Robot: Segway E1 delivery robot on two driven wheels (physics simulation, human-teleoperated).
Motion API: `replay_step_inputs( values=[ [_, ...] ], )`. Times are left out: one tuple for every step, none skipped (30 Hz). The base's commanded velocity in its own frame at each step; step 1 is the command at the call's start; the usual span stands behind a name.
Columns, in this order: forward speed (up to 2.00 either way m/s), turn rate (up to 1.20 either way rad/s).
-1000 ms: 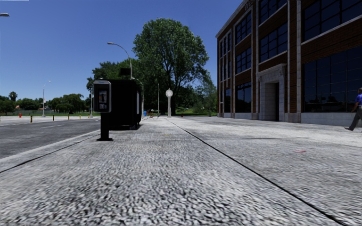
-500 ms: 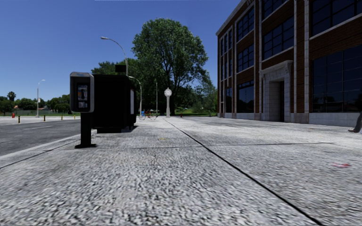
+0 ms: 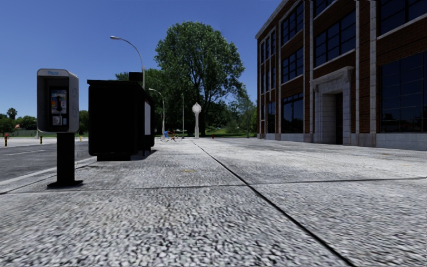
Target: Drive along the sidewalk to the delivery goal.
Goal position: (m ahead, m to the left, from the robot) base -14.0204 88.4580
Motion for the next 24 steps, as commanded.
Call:
replay_step_inputs(
  values=[
    [2.0,0.0],
    [2.0,0.0],
    [2.0,0.0],
    [2.0,0.0],
    [2.0,0.0],
    [2.0,0.0],
    [2.0,0.0],
    [2.0,0.0],
    [2.0,0.0],
    [2.0,0.0],
    [2.0,0.0],
    [2.0,0.0],
    [2.0,0.0],
    [2.0,0.0],
    [2.0,0.0],
    [2.0,0.0],
    [2.0,0.0],
    [2.0,0.0],
    [2.0,0.0],
    [2.0,0.0],
    [2.0,0.0],
    [2.0,0.0],
    [2.0,0.0],
    [2.0,0.0]
  ],
)
